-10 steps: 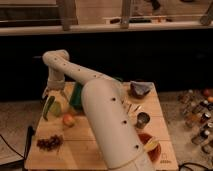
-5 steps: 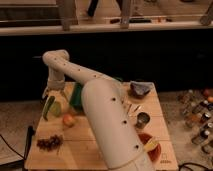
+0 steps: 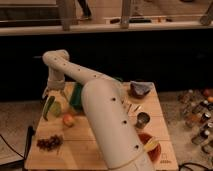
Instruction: Place pepper in plastic cup
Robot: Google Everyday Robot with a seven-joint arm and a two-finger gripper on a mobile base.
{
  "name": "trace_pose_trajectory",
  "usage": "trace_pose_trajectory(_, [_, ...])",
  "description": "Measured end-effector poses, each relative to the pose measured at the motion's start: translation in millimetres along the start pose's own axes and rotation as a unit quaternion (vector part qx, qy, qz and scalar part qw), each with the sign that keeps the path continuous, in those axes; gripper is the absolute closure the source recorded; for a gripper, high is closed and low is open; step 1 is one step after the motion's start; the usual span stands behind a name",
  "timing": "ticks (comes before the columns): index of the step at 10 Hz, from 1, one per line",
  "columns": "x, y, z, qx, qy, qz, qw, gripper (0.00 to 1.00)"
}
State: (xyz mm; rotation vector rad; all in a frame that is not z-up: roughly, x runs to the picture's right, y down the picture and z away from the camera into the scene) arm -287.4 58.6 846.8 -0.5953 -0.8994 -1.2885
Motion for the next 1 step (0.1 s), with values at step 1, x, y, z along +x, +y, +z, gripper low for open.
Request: trace_pose_trajectory(1, [0.0,0.0,0.1,0.0,0.0,0.0,1.0,0.2])
